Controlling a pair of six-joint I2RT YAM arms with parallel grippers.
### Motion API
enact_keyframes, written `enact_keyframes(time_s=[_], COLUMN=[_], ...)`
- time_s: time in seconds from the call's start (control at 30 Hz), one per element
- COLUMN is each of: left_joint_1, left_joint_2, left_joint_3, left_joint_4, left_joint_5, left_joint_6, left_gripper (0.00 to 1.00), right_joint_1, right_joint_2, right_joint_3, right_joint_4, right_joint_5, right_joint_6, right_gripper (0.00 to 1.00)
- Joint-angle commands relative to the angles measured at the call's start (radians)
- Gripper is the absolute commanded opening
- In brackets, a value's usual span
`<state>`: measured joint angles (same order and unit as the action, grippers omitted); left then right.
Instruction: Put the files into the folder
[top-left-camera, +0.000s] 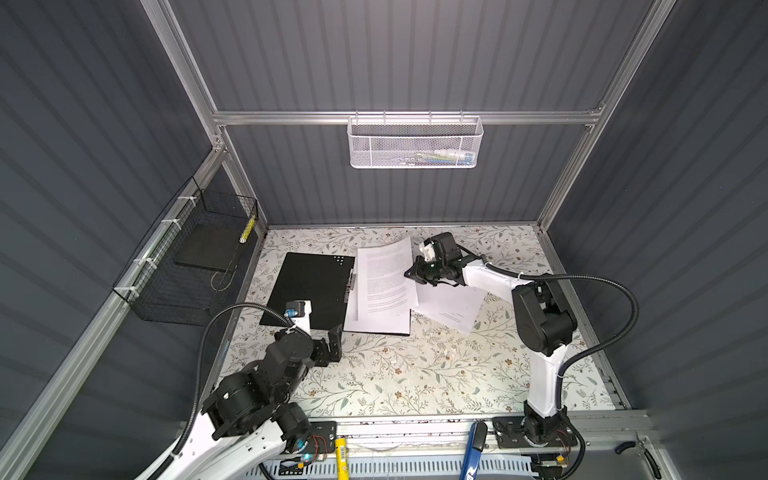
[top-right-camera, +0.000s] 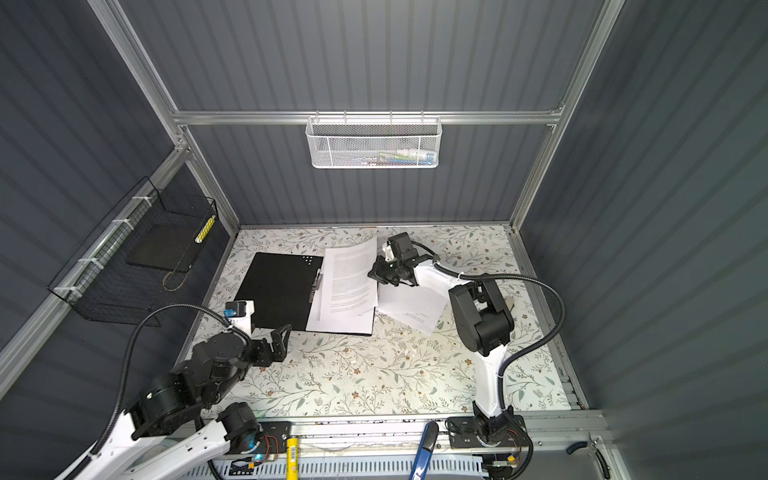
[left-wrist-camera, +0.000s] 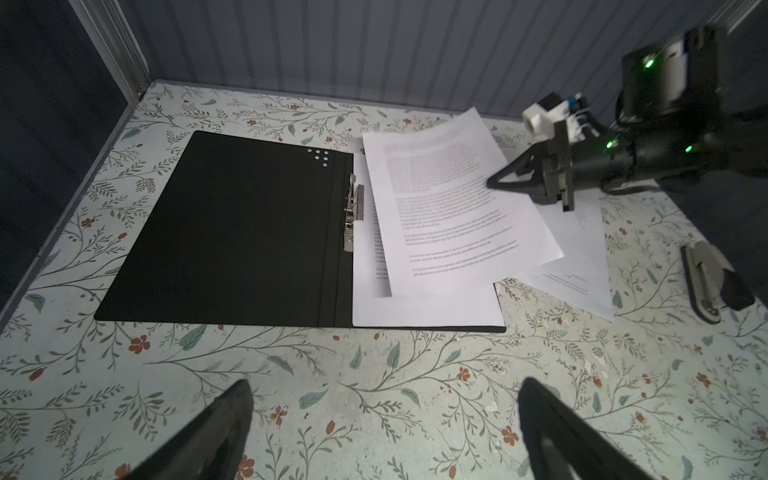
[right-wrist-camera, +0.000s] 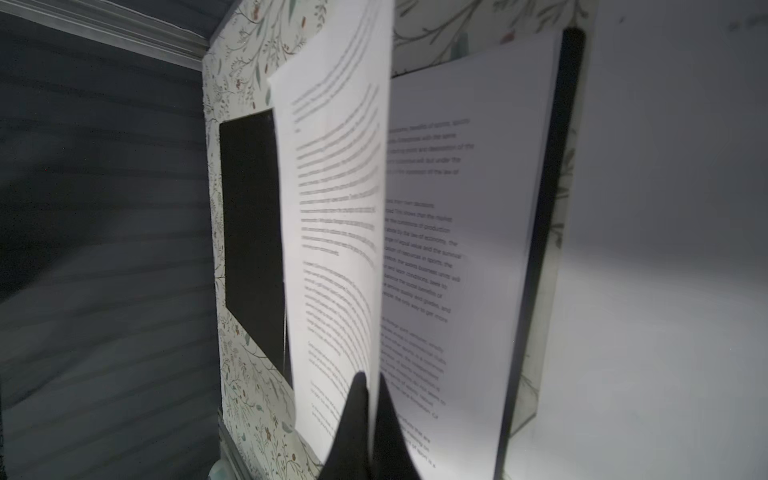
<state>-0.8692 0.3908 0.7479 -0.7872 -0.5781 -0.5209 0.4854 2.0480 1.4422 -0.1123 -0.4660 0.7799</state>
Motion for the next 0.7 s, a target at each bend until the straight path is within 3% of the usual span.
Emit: enact_keyframes(time_s=[0.0, 0.3, 0.67], left_joint_1=[0.018, 0.055, 0.059], left_joint_2=[-0.061, 0.048, 0.021], left_joint_3=[-0.04, -0.004, -0.016], left_joint_4=[0.045, 0.008, 0.017], left_joint_5=[-0.029, 0.01, 0.009], left_joint_6=[-0.011, 0.01, 0.002], left_gripper=[1.0, 1.0, 1.0], right_joint_1=[0.008, 0.028, 0.059], right_joint_2=[-0.008, 0.002, 0.016], right_joint_3=[-0.01, -0.073, -0.09], right_joint_4=[0.054, 0.113, 0.16], right_joint_5=[0.022, 0.02, 0.046], right_joint_6=[0.006, 0.057, 0.124], right_gripper=[0.0, 0.0, 0.0])
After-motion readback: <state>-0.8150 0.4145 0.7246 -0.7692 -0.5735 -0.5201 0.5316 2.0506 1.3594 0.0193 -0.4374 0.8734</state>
